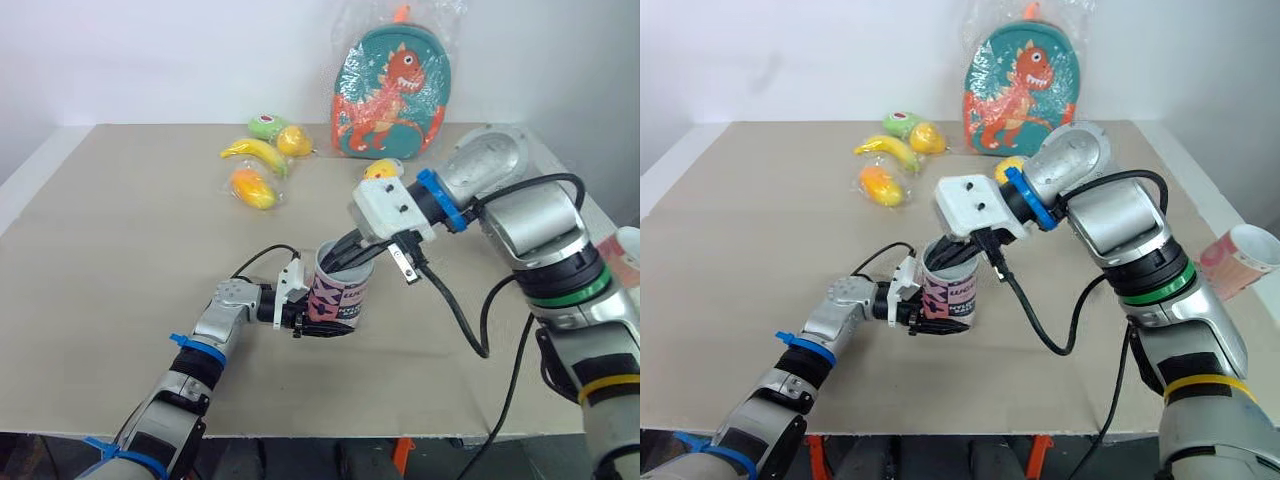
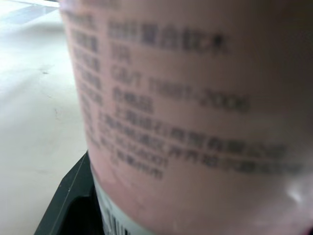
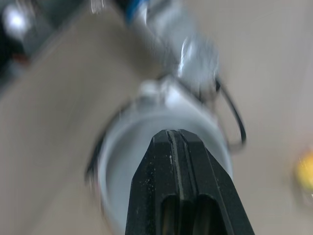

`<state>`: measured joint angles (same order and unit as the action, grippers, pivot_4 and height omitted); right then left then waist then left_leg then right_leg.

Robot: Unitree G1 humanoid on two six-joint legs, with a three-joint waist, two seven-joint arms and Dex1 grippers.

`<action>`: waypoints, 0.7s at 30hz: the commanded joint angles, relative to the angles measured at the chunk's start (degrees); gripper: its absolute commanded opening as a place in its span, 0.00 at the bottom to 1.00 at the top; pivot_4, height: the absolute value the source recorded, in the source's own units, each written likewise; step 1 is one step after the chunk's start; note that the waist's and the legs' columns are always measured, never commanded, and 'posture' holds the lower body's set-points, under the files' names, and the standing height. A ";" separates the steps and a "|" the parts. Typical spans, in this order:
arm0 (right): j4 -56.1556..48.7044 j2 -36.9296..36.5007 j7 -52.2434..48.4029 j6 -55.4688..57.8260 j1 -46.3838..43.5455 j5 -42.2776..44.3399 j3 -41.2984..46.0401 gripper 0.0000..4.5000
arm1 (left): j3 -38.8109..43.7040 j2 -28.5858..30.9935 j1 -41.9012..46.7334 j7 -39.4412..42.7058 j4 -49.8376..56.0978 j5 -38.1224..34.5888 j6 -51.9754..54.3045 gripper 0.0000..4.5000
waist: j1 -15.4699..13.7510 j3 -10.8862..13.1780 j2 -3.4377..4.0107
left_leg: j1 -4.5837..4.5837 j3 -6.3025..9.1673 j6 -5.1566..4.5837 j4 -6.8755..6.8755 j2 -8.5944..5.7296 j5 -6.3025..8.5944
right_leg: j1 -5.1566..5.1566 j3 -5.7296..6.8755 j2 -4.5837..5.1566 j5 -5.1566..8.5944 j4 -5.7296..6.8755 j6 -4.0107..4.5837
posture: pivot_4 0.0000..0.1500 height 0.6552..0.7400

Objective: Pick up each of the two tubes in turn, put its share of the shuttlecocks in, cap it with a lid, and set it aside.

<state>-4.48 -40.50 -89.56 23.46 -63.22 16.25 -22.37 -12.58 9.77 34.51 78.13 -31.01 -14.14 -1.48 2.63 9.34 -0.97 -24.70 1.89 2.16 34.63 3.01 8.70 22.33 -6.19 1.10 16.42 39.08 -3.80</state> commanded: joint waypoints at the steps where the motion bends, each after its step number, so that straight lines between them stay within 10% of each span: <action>1: -5.55 -6.36 2.05 5.80 3.77 6.79 12.57 0.01 | -0.04 0.17 0.20 0.10 0.94 0.02 -1.17 0.60 | -0.62 0.04 0.00 | -0.38 0.10 0.00 0.08 -0.03 0.00 | 0.27 0.10 0.03 -0.06 -0.01 0.10 | 1.00 0.94; 6: -15.79 -12.80 8.72 12.34 17.01 12.34 24.35 0.00 | -0.59 0.32 0.48 0.96 0.71 -0.09 -1.12 0.69 | -1.26 0.07 -0.03 | -0.51 0.19 0.10 0.06 -0.19 0.18 | 0.25 0.23 0.20 0.14 -0.12 0.04 | 1.00 0.94; 9: -19.14 -13.46 14.12 14.39 23.90 12.91 28.19 0.23 | -0.46 0.48 0.91 2.41 1.19 -1.02 0.17 0.97 | -0.68 0.12 0.10 | -0.43 0.16 0.12 0.05 -0.19 0.21 | 0.24 0.17 0.18 0.18 -0.06 0.06 | 1.00 0.94; 17: -28.46 -11.21 24.28 17.56 42.06 18.54 38.02 0.99 | 0.85 0.75 2.25 3.03 -0.01 -1.24 -1.37 1.00 | -0.61 0.21 0.05 | -0.44 0.23 0.12 0.24 -0.22 0.18 | 0.10 0.21 0.20 0.19 -0.06 -0.19 | 1.00 0.94; 21: -29.55 -9.55 29.25 18.11 46.60 20.21 40.97 0.99 | 1.17 2.25 1.84 3.92 1.27 -1.68 -0.38 1.00 | -0.45 0.24 0.02 | -0.41 0.25 0.11 0.30 -0.22 0.17 | 0.05 0.20 0.19 0.28 -0.06 -0.43 | 1.00 0.94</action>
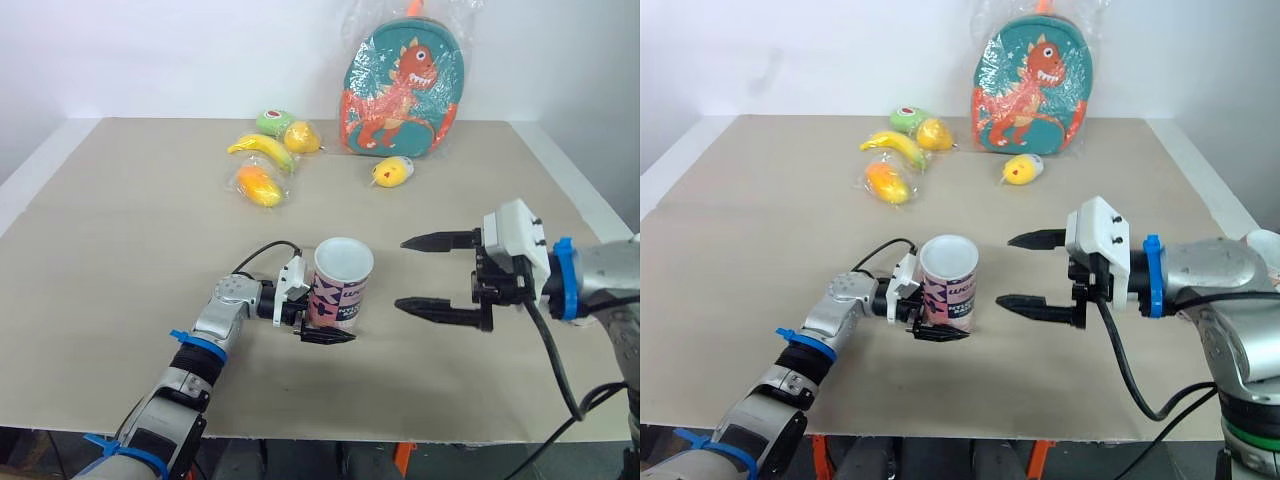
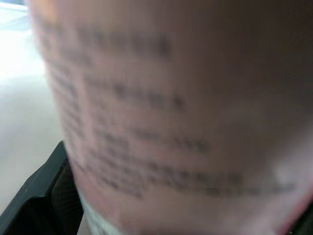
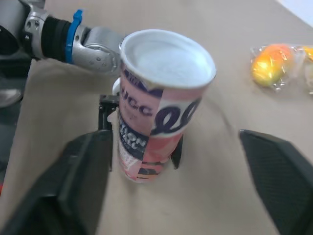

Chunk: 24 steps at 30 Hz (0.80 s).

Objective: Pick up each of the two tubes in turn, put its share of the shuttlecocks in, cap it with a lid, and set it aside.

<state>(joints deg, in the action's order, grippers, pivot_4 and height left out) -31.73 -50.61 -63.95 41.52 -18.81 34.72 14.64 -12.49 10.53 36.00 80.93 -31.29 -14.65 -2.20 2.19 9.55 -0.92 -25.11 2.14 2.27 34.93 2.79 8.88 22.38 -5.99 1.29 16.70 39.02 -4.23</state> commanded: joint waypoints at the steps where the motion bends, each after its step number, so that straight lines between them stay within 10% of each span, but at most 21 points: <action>1: -2.33 0.54 4.24 -0.11 3.03 1.87 4.29 0.99 | 1.20 2.15 0.00 0.82 2.03 -0.70 -0.65 1.00 | -0.01 0.02 -0.04 | 0.00 0.02 0.00 0.01 0.00 0.00 | -0.01 0.03 -0.01 0.00 0.00 0.00 | 1.00 0.94; 12: -2.26 0.43 7.86 -3.41 11.52 0.25 2.52 0.99 | 5.15 14.35 -2.79 2.58 3.76 -1.22 -1.07 1.00 | 0.37 0.07 -0.10 | 0.01 0.02 0.00 0.00 0.04 0.00 | 0.00 0.02 -0.02 0.01 0.00 0.02 | 1.00 0.94; 24: 5.76 7.93 7.54 -11.50 8.24 -6.41 -15.35 0.99 | 14.21 28.52 -16.09 5.22 31.97 -15.52 14.01 1.00 | 0.59 0.22 -0.30 | 0.01 -0.01 0.01 -0.03 0.13 0.00 | 0.01 0.03 -0.03 0.03 -0.01 0.07 | 1.00 0.94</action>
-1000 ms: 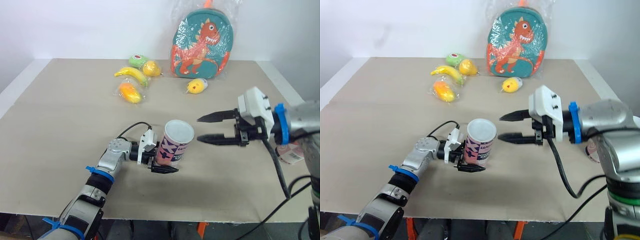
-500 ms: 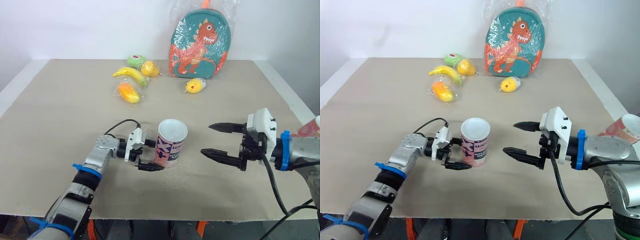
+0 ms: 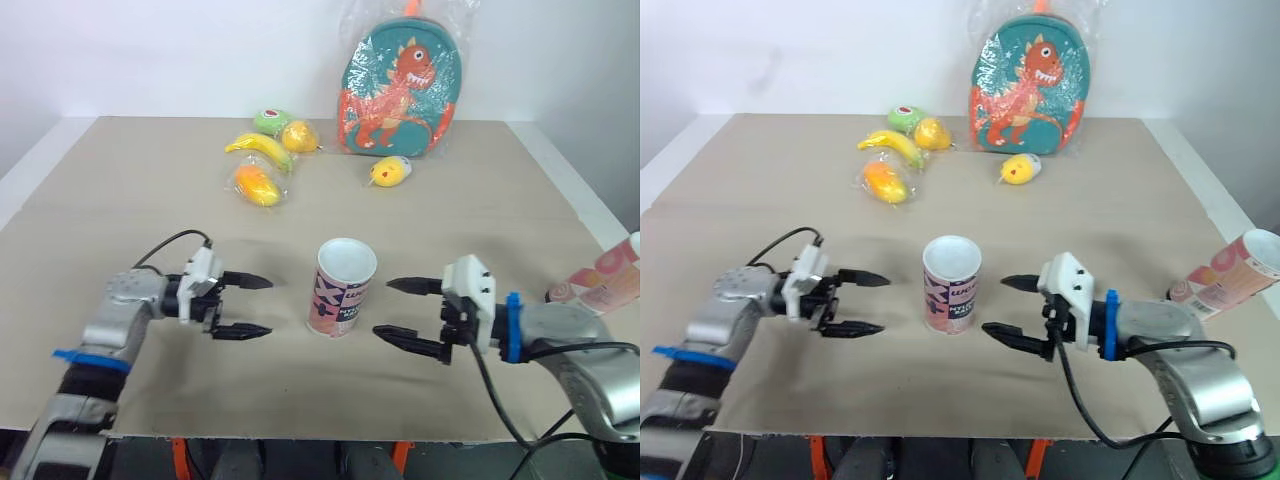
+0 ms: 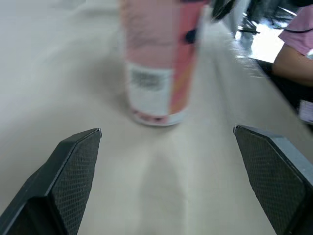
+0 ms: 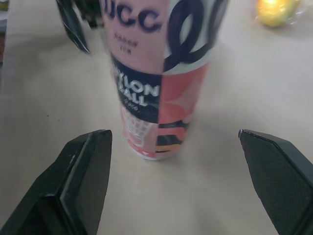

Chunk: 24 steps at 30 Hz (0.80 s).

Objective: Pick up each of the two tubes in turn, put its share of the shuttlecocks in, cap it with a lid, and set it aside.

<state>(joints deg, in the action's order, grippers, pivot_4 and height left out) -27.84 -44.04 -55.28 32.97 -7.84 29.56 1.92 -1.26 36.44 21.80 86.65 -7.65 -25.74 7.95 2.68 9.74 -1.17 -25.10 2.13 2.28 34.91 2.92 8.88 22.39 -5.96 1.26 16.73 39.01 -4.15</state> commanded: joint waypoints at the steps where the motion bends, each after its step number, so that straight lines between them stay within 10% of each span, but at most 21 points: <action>1: 3.02 2.03 -1.43 -3.74 -3.88 -1.80 -3.65 0.99 | 3.76 3.53 -2.69 -1.26 10.78 -5.84 5.73 1.00 | 0.10 0.07 -0.08 | 0.01 -0.01 0.00 0.00 0.05 0.00 | 0.01 0.00 -0.03 -0.01 0.00 0.03 | 1.00 0.94; 24: 12.99 10.18 -5.65 -7.54 -13.96 -4.32 -12.45 0.99 | 4.70 5.90 -2.22 -7.66 20.54 -12.91 15.97 1.00 | -0.04 0.20 -0.26 | 0.01 -0.03 0.02 -0.01 0.07 -0.01 | 0.02 0.04 -0.04 -0.01 0.01 0.05 | 1.00 0.94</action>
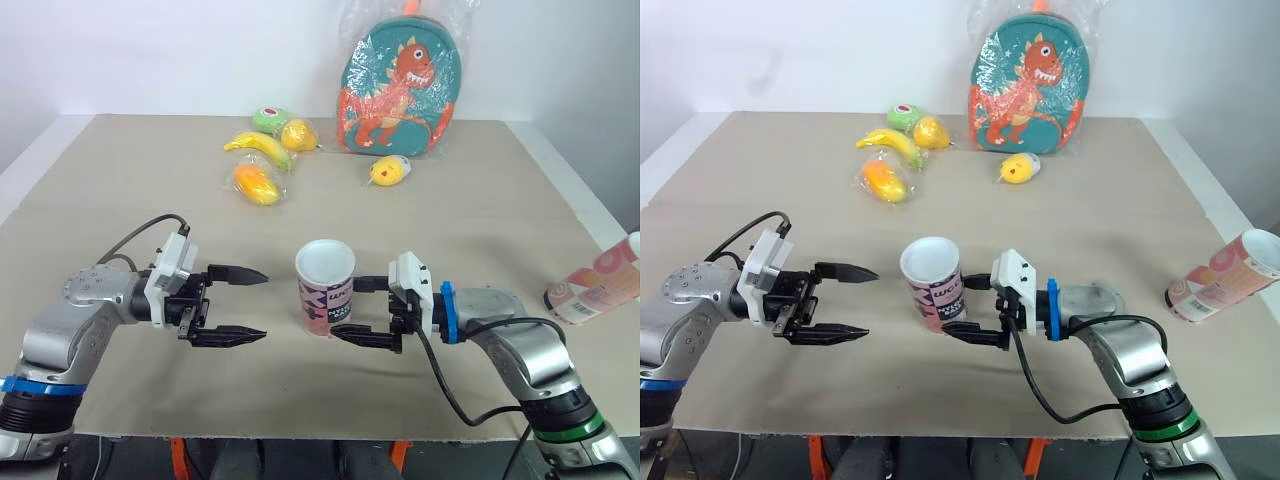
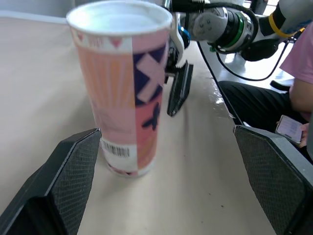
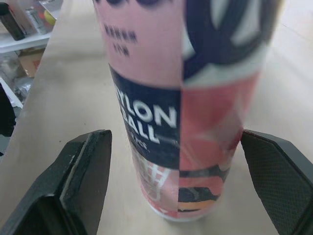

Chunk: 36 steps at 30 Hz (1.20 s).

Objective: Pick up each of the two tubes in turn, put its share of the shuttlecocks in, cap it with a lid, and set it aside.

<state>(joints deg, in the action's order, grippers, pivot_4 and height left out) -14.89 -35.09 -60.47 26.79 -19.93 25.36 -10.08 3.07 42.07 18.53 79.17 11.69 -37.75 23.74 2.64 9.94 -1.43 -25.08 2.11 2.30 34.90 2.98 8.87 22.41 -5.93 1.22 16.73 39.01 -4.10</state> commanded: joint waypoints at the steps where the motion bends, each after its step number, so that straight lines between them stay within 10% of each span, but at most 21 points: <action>1: 0.40 1.63 -0.46 -1.44 -2.31 -0.17 -0.70 0.99 | 0.26 0.25 1.14 -0.18 1.20 -0.89 0.24 1.00 | 0.00 0.00 0.00 | 0.00 0.00 0.00 0.00 0.00 0.00 | 0.00 0.00 0.00 0.00 0.00 0.00 | 1.00 0.94; 19: 1.52 3.39 0.39 -1.87 -3.42 -0.37 0.47 0.82 | -3.51 -1.87 3.79 0.09 -0.30 0.95 -0.90 1.00 | -0.01 0.01 0.00 | -0.01 0.00 0.01 -0.01 0.01 0.00 | 0.01 0.00 -0.02 0.01 0.01 0.01 | 1.00 0.94; 36: 7.16 -1.36 23.14 -5.31 13.34 2.25 43.47 0.82 | -7.12 -15.35 16.79 -2.67 -9.82 0.55 -0.17 1.00 | -0.88 0.07 -0.11 | -0.03 0.01 -0.01 0.03 -0.12 0.01 | -0.06 -0.03 0.05 -0.02 -0.01 0.02 | 1.00 0.94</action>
<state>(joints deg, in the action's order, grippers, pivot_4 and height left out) -9.53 -37.11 -41.96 23.97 -6.42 27.99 28.10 -4.27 27.26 33.92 76.42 2.29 -36.71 23.78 1.77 10.01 -1.53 -25.09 2.11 2.29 34.93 2.87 8.88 22.34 -5.98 1.26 16.69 39.01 -4.07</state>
